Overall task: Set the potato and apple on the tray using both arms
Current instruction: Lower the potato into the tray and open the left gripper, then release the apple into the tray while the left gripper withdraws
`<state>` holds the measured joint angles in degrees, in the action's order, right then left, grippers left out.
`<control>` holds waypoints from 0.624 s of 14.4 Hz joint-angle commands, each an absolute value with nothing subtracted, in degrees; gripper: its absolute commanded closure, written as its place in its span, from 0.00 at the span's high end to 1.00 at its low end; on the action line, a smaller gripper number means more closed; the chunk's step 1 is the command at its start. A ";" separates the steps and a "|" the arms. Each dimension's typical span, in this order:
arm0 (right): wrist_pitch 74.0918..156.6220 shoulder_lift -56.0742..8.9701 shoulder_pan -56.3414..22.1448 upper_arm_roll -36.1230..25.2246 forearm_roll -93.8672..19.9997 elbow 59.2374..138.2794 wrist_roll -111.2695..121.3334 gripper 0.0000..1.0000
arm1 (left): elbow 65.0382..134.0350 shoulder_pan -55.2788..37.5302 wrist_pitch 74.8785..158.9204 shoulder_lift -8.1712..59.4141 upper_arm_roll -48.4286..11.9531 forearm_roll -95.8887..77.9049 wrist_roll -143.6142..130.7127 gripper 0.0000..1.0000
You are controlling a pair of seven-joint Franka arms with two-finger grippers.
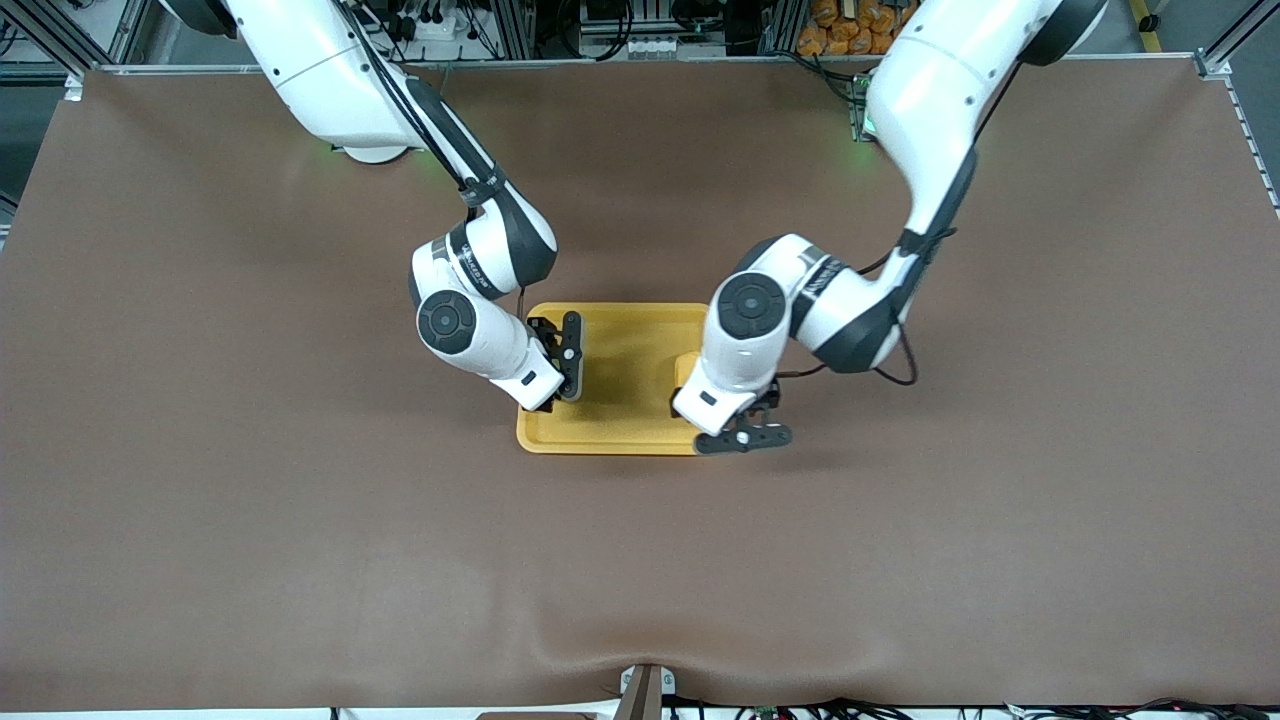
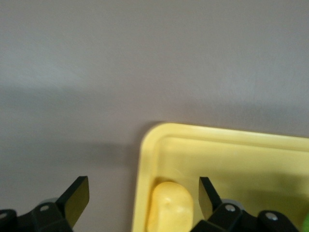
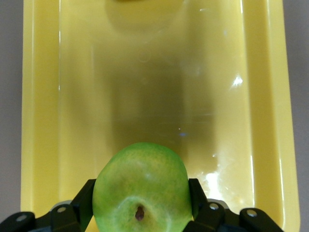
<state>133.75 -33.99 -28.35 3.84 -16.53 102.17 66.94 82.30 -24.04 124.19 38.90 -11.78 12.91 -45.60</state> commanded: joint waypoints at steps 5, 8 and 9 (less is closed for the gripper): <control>134.74 -34.01 -29.09 3.43 -13.10 102.83 66.09 1.00 | 83.23 -18.90 116.73 30.16 -12.13 13.27 -40.26 1.00; 134.47 -33.93 -29.09 3.43 -13.10 102.83 66.01 1.00 | 83.23 -16.01 113.92 27.43 -12.13 13.27 -34.74 1.00; 134.30 -33.75 -29.09 3.51 -13.10 102.83 65.92 1.00 | 83.32 -15.13 113.21 26.64 -12.13 13.27 -34.02 1.00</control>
<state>134.30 -34.15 -28.54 3.83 -14.24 102.70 66.94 82.25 -17.21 115.25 29.36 -11.76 12.91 -36.60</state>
